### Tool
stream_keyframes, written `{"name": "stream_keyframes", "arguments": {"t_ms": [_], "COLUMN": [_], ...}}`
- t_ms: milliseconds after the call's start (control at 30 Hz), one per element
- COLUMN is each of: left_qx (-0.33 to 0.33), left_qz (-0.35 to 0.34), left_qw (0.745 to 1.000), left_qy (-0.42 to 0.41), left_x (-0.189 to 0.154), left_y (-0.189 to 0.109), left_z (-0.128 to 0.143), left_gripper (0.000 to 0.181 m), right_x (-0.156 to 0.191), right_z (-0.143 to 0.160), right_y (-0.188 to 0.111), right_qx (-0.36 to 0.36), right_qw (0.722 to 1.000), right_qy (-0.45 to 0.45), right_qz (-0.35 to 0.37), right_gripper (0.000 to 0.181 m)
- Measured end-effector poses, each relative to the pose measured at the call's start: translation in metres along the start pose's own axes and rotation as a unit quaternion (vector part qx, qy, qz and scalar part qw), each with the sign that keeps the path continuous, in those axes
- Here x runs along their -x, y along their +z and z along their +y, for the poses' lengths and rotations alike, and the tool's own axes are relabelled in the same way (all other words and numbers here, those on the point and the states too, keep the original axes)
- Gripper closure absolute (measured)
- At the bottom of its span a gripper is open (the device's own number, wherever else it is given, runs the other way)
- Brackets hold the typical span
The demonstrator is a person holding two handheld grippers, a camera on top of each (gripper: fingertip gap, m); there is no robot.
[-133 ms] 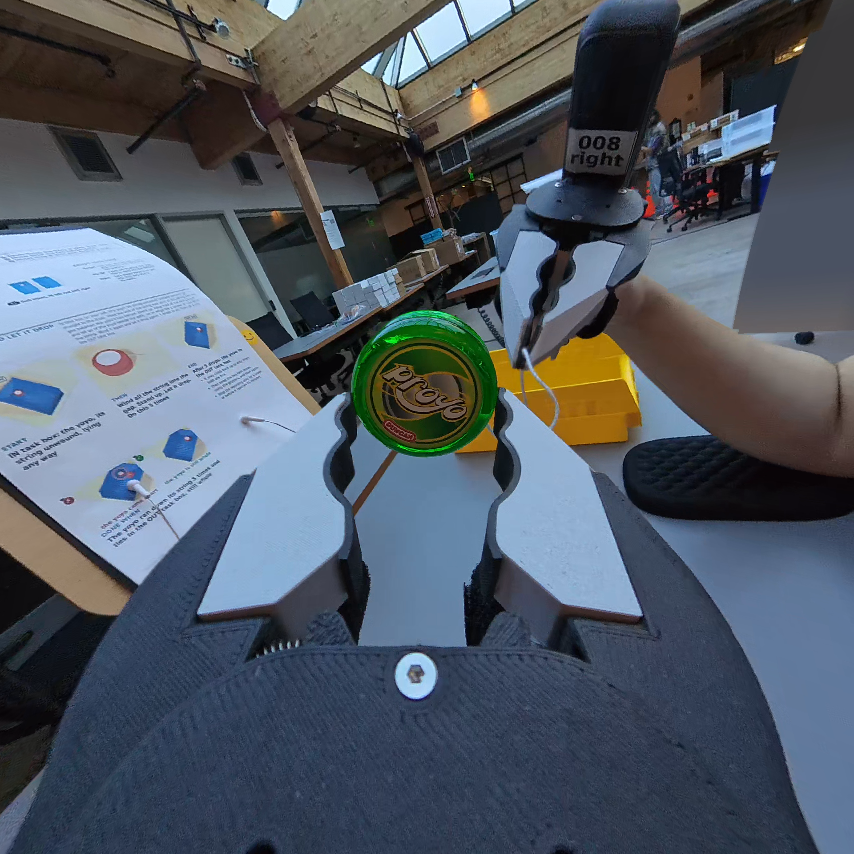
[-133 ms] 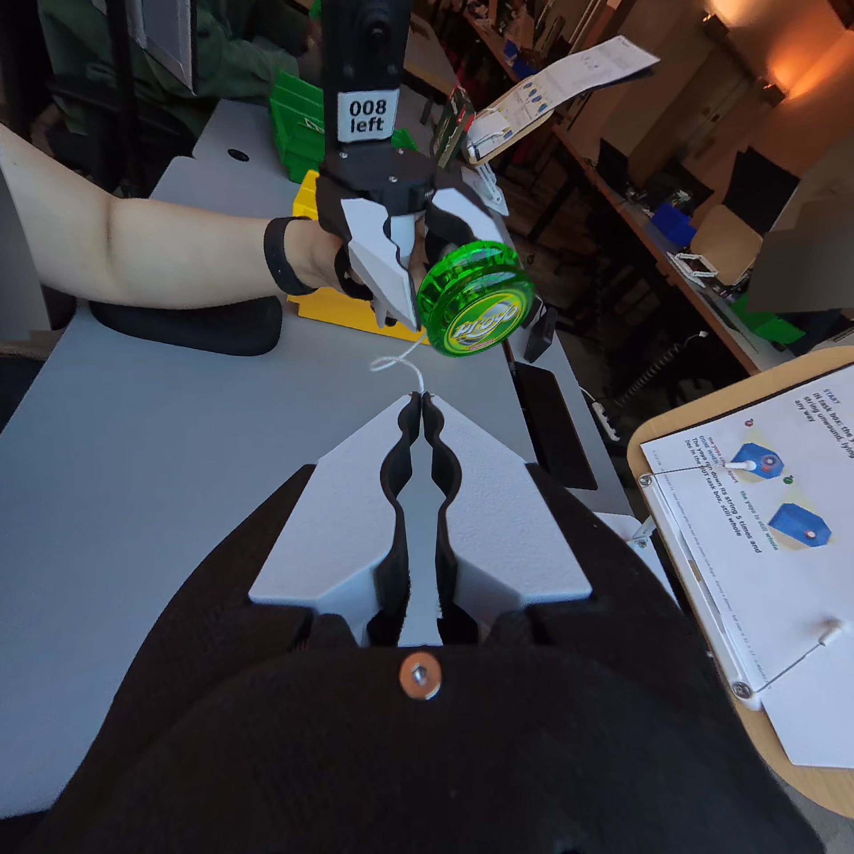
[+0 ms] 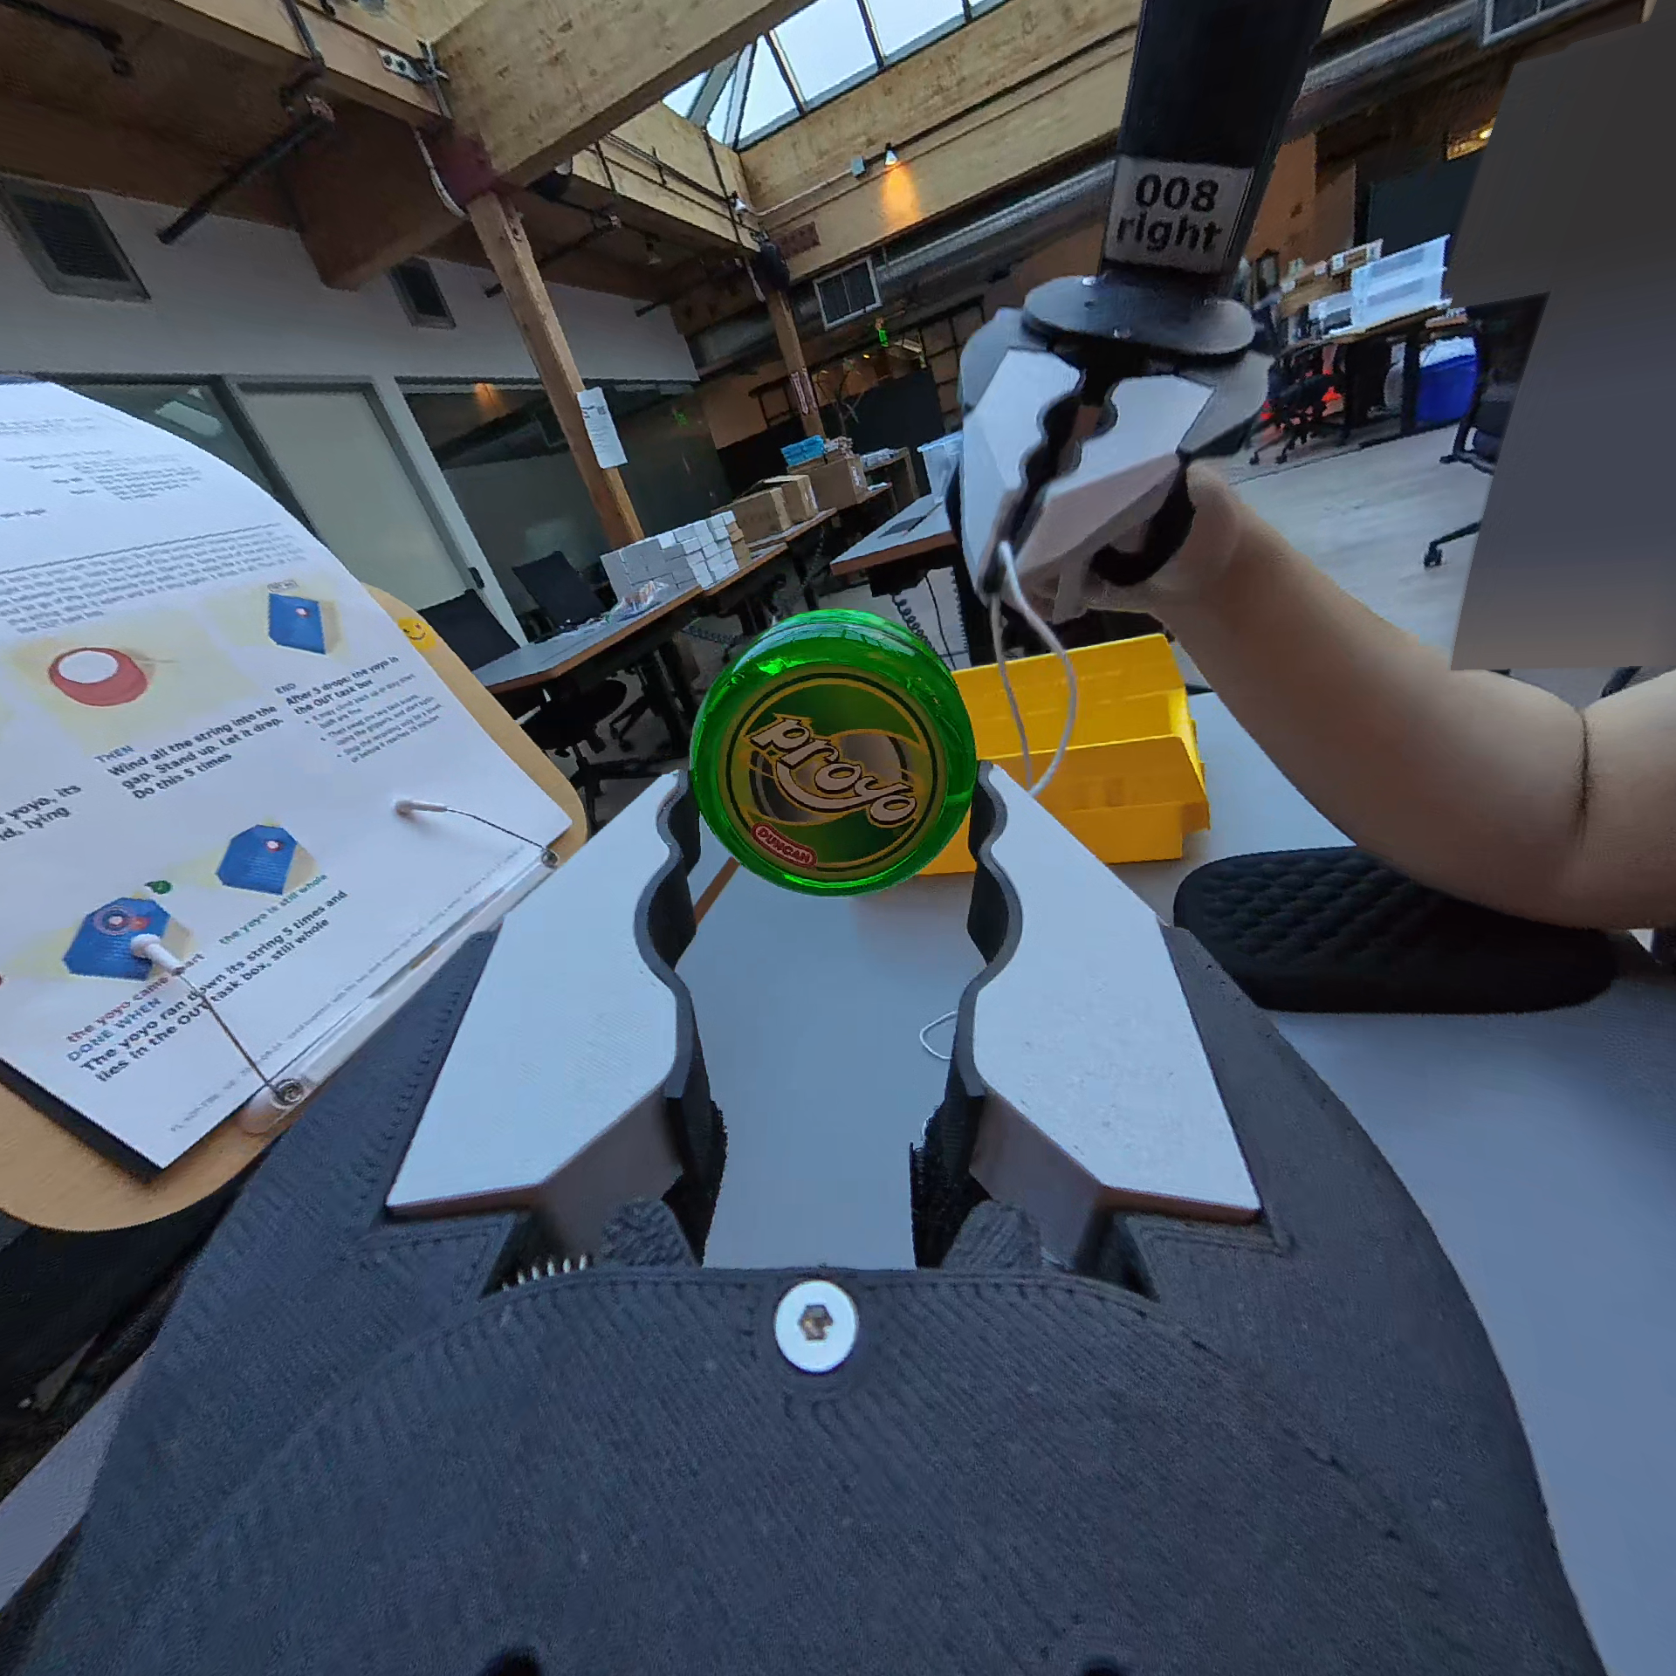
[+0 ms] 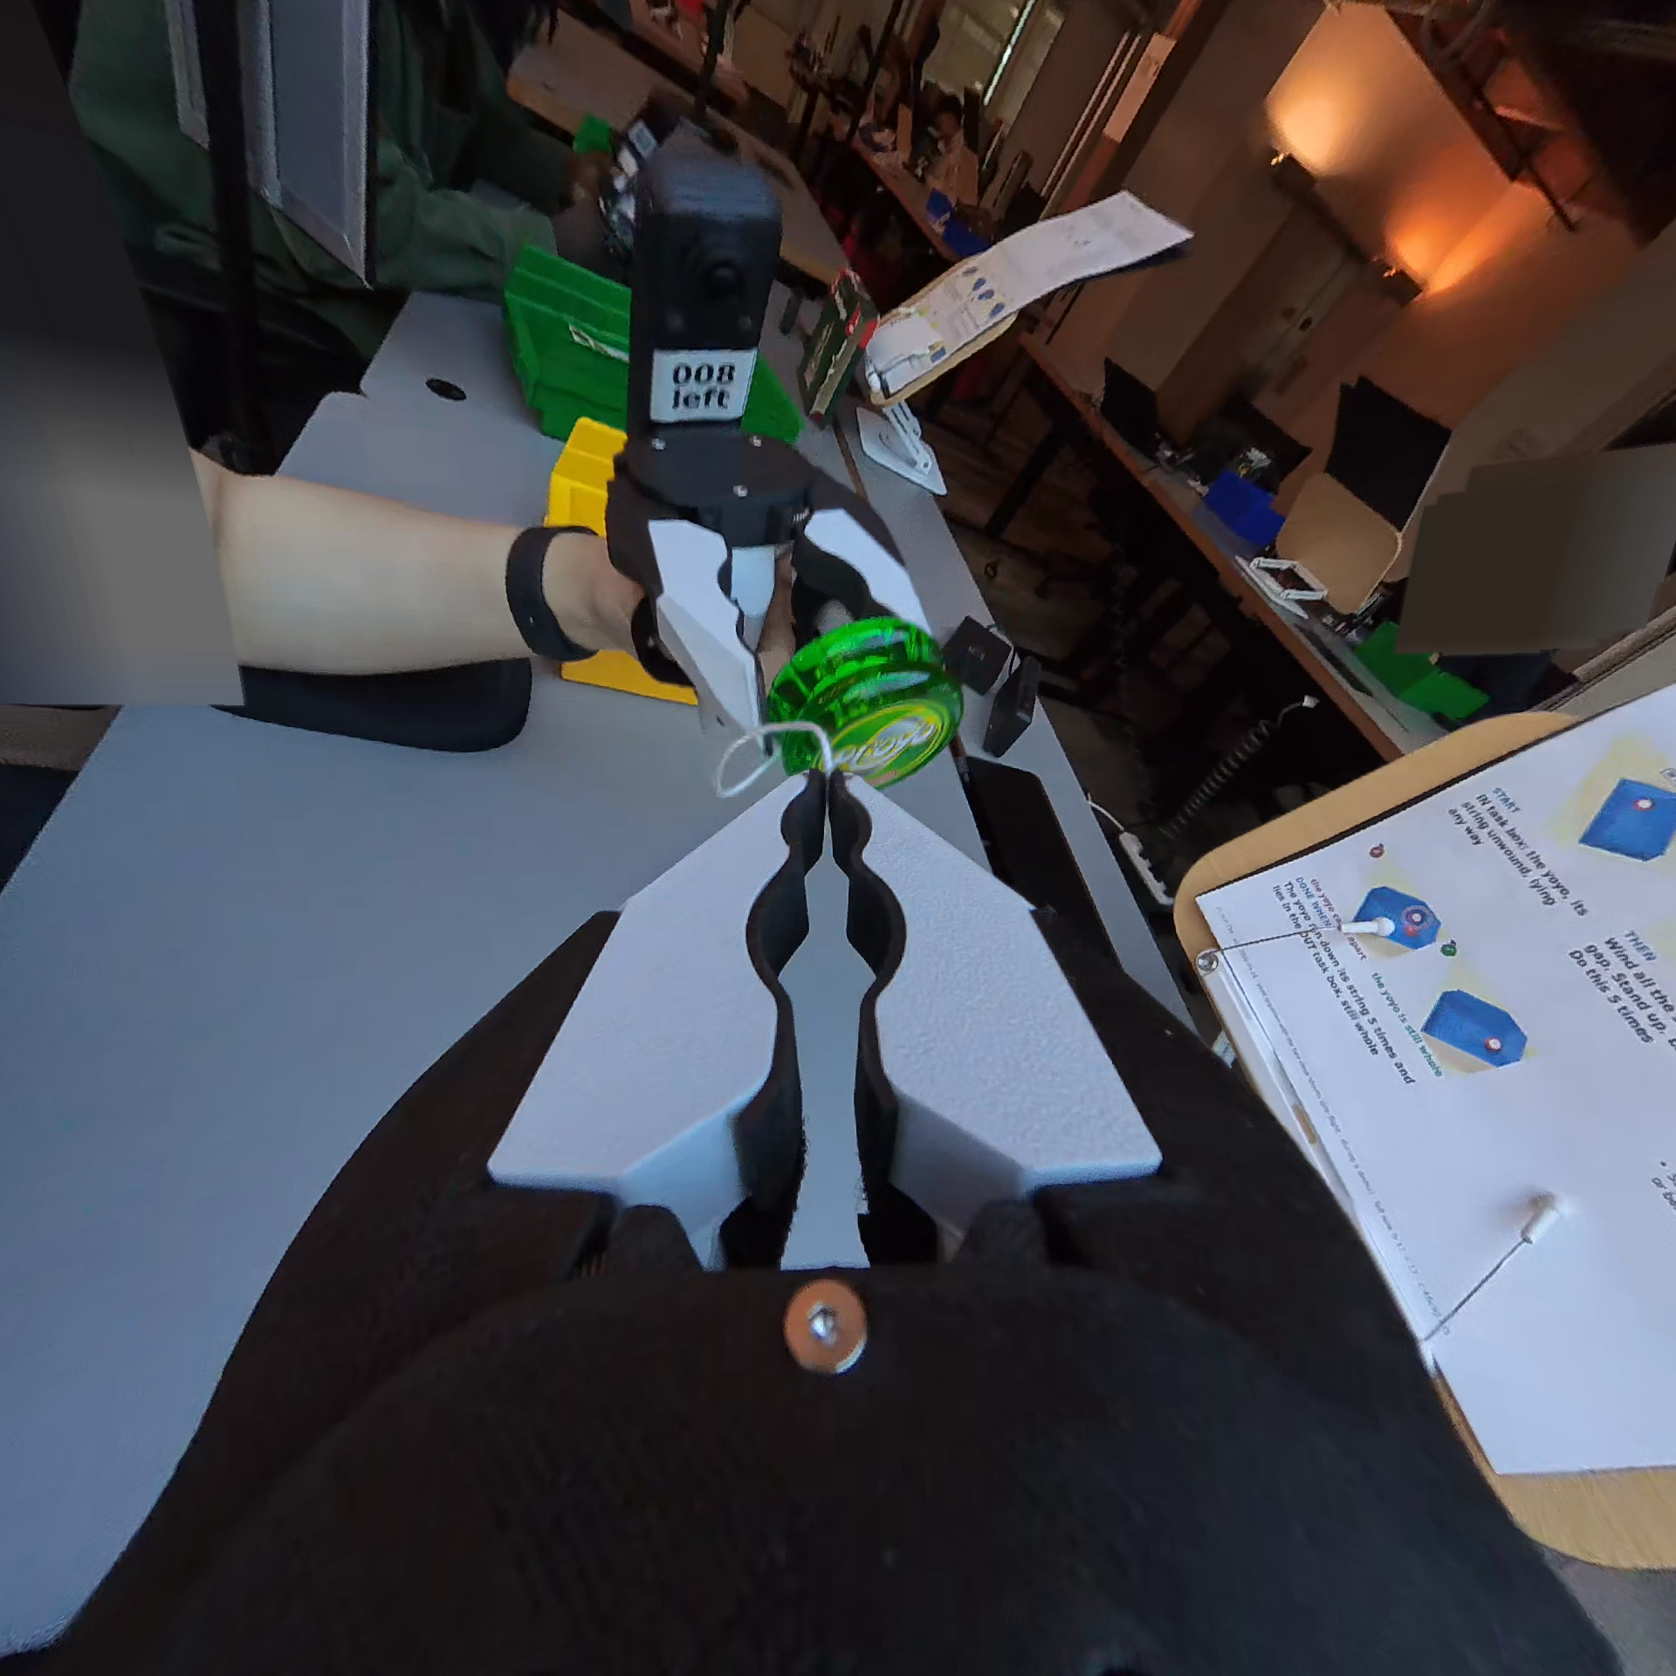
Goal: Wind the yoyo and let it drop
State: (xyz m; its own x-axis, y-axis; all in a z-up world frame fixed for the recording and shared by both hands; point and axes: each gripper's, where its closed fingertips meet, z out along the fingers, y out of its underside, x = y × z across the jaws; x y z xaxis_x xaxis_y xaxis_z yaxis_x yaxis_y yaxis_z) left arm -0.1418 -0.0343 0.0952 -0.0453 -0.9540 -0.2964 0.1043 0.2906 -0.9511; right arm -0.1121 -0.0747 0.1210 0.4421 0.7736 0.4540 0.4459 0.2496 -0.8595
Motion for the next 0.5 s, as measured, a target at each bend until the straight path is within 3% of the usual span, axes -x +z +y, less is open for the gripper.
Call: {"name": "stream_keyframes", "arguments": {"t_ms": [200, 367, 500], "left_qx": [-0.001, 0.011, -0.007], "left_qz": [0.048, 0.074, 0.113], "left_qw": [0.999, 0.997, 0.993], "left_qy": [-0.024, -0.025, -0.036], "left_x": [-0.022, -0.039, -0.057], "left_y": [0.016, 0.026, 0.03], "left_z": [0.01, 0.018, 0.012], "left_gripper": [0.123, 0.123, 0.123], "right_x": [-0.02, -0.019, -0.029], "right_z": [-0.012, -0.024, -0.01], "right_y": [-0.018, -0.021, -0.015], "right_qx": [-0.031, -0.067, -0.034], "right_qw": [0.998, 0.996, 0.996], "right_qy": [0.02, 0.041, 0.055], "right_qz": [0.055, 0.044, 0.067], "right_gripper": [0.181, 0.181, 0.181]}}
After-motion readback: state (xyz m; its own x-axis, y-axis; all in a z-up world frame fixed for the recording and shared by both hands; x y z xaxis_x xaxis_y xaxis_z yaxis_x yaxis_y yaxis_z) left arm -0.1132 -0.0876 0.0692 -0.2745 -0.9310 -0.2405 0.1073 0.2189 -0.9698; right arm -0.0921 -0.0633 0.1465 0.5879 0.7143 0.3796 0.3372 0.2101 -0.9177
